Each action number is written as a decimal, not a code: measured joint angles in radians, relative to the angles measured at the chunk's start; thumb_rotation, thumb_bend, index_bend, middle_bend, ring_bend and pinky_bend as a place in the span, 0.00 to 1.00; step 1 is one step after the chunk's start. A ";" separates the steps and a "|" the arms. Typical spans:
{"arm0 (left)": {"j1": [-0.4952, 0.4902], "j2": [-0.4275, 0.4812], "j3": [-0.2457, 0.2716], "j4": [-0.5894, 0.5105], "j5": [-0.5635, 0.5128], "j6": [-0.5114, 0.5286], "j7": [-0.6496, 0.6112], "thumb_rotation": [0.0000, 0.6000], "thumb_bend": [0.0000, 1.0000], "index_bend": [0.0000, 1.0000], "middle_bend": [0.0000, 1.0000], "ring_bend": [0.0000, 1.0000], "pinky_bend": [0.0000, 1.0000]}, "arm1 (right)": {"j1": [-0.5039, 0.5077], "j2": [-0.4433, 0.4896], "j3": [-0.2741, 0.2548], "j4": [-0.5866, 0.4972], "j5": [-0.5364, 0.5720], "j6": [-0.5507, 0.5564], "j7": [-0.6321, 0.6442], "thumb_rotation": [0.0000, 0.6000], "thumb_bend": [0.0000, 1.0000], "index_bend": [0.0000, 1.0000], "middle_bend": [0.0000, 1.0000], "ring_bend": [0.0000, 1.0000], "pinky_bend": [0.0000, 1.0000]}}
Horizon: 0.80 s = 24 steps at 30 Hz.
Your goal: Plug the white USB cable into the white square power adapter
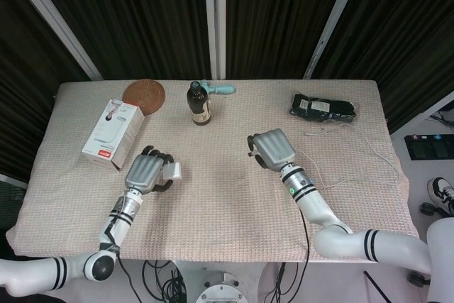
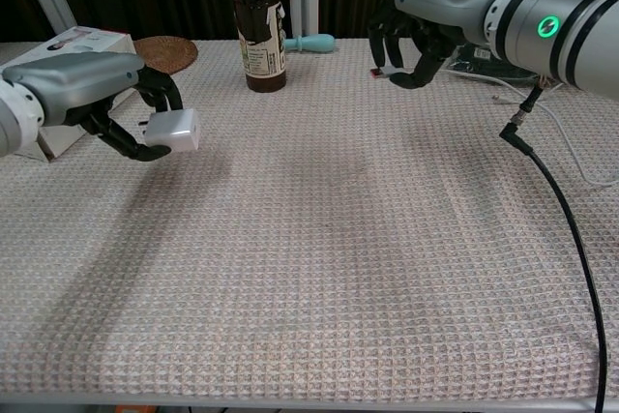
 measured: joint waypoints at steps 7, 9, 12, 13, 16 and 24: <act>-0.039 0.006 -0.045 -0.062 -0.065 0.050 0.079 0.86 0.30 0.45 0.44 0.23 0.15 | 0.094 -0.086 0.037 0.032 0.101 -0.012 -0.074 1.00 0.33 0.61 0.57 0.69 0.90; -0.050 0.004 -0.056 -0.071 -0.077 0.057 0.090 0.86 0.30 0.45 0.44 0.23 0.15 | 0.120 -0.111 0.048 0.048 0.126 -0.012 -0.091 1.00 0.33 0.61 0.56 0.69 0.90; -0.066 0.000 -0.068 -0.081 -0.089 0.068 0.109 0.86 0.30 0.45 0.44 0.23 0.15 | 0.154 -0.143 0.062 0.067 0.150 -0.005 -0.113 1.00 0.33 0.61 0.57 0.69 0.90; -0.072 -0.002 -0.070 -0.084 -0.094 0.073 0.118 0.86 0.30 0.45 0.44 0.23 0.15 | 0.163 -0.150 0.066 0.072 0.155 -0.002 -0.117 1.00 0.33 0.61 0.57 0.69 0.90; -0.086 -0.009 -0.074 -0.090 -0.102 0.090 0.143 0.86 0.30 0.45 0.44 0.23 0.15 | 0.184 -0.171 0.076 0.082 0.173 0.011 -0.126 1.00 0.33 0.61 0.57 0.69 0.90; -0.119 -0.039 -0.078 -0.087 -0.114 0.135 0.195 0.86 0.30 0.45 0.44 0.23 0.15 | 0.209 -0.204 0.095 0.092 0.236 0.035 -0.127 1.00 0.33 0.61 0.57 0.69 0.90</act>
